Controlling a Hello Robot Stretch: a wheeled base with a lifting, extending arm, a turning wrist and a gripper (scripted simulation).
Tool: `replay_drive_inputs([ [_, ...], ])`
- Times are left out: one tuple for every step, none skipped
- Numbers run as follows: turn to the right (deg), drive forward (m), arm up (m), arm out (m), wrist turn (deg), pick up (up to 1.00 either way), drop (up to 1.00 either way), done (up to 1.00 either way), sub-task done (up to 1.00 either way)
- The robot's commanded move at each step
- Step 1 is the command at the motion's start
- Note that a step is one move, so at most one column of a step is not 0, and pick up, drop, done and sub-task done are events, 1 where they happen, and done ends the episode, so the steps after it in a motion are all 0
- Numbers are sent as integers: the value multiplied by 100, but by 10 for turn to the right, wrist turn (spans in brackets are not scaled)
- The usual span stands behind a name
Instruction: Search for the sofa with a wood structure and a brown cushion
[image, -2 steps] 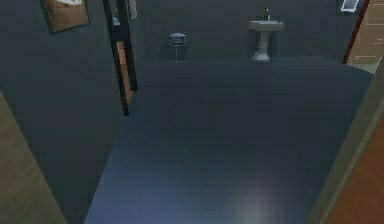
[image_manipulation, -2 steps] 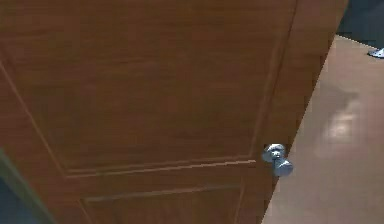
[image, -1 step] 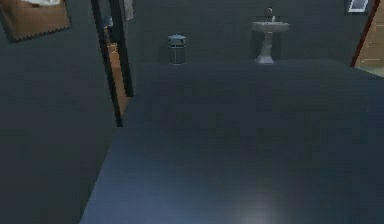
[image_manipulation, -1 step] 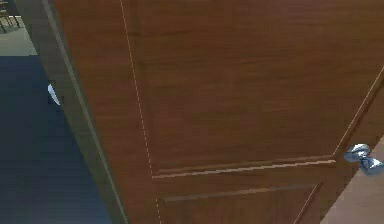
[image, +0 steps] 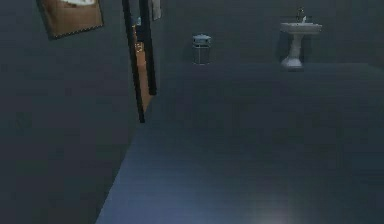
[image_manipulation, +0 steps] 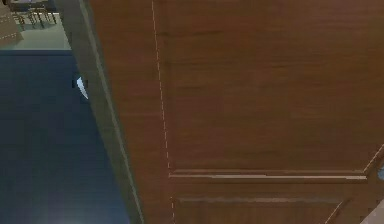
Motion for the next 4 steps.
replay_drive_inputs([
  [0, 30, 0, 0, 0, 0, 0, 0, 0],
  [-60, 0, 0, 0, 0, 0, 0, 0, 0],
  [0, 100, 0, 0, 0, 0, 0, 0, 0],
  [-30, 0, 0, 0, 0, 0, 0, 0, 0],
])
